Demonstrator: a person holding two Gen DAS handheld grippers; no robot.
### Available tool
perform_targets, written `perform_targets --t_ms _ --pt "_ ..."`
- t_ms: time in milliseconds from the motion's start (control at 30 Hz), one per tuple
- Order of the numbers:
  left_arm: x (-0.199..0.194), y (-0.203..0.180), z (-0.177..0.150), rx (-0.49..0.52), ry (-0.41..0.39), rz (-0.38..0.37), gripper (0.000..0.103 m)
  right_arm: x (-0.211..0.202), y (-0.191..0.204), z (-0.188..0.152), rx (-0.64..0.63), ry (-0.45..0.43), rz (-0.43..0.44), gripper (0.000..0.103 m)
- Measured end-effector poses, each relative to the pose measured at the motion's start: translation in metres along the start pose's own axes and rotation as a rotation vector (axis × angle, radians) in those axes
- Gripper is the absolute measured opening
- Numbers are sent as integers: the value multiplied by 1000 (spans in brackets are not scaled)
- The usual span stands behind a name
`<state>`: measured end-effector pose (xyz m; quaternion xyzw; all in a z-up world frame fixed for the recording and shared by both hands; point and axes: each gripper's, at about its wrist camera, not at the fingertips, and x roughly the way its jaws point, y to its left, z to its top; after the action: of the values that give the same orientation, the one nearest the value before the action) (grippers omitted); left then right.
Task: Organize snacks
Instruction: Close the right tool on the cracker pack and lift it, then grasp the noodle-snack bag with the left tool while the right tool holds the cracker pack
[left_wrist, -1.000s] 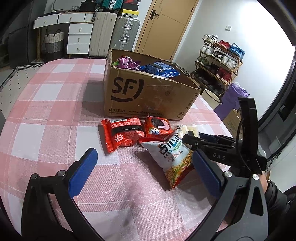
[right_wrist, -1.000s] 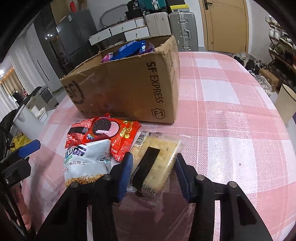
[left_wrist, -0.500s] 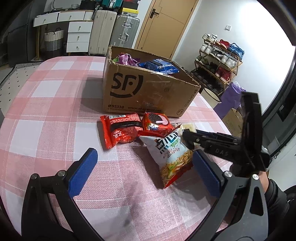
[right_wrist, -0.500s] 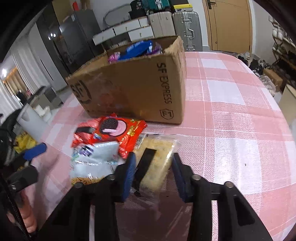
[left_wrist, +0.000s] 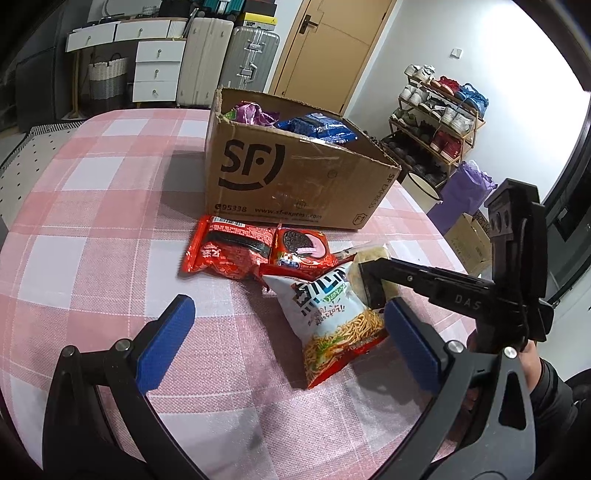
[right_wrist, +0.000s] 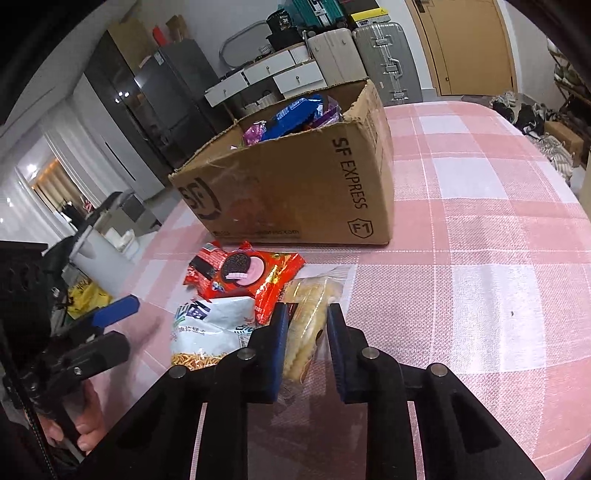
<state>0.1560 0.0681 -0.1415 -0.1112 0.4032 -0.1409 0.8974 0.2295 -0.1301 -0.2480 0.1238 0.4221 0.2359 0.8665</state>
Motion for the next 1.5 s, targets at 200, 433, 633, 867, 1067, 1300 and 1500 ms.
perform_targets --t_ms 200,433,633,867,1067,1300,1500 --pt "5 -2 -2 3 18 2 102 -8 3 -3 10 -18 36 18" --pt "14 -7 -3 9 48 1 102 -18 1 -6 19 -43 53 16" --pt "25 -17 -3 18 77 -6 102 -30 -2 -9 19 -66 59 14" --pt "47 -24 2 3 131 -9 102 -47 -15 -11 48 -107 60 14" --pt "59 -24 4 -52 140 8 98 -55 -18 -10 42 -126 57 14" --pt "80 -23 5 -76 187 10 59 -60 -24 -10 61 -139 60 14" --pt "87 -24 5 -82 186 13 44 -62 -23 -10 57 -142 60 14"
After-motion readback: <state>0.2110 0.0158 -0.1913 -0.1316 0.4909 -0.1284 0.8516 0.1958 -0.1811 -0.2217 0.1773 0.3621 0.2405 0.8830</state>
